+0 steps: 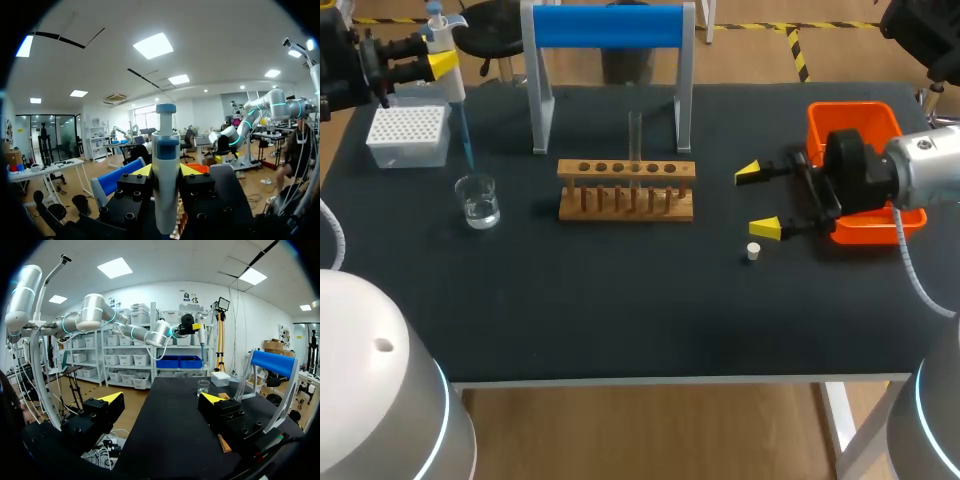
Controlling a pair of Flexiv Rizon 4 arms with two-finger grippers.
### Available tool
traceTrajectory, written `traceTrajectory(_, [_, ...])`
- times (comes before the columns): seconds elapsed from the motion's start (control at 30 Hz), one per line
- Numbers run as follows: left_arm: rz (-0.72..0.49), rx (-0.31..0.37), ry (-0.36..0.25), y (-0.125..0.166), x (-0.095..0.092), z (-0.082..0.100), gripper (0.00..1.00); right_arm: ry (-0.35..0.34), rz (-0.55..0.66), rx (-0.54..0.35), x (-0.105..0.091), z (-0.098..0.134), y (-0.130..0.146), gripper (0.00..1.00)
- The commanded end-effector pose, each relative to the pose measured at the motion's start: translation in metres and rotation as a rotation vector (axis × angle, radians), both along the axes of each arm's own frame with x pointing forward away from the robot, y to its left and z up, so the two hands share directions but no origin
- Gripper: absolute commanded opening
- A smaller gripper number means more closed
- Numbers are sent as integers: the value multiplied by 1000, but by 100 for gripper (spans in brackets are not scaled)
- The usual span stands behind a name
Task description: Invert the test tube, pick up the pipette, mount the tip to pipette, aspirate from beaker and dispense into the tube, eject the tip, return the pipette, and cap with the stopper.
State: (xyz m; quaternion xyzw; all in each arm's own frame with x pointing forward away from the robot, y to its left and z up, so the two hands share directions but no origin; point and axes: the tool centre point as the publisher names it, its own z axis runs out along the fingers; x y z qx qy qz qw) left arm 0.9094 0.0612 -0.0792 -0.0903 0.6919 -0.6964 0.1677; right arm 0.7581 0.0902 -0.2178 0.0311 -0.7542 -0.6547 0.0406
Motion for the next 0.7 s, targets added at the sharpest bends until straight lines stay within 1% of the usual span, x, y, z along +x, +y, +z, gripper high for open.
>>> traceTrajectory(0.03, [6, -2, -3, -1, -1, 0, 0, 0, 2, -1, 0, 0, -1, 100])
traceTrajectory(0.47, [6, -2, -3, -1, -1, 0, 0, 0, 2, -1, 0, 0, -1, 100])
traceTrajectory(0.7, [6, -2, -3, -1, -1, 0, 0, 17, 17, -29, -6, 1, 34, 100])
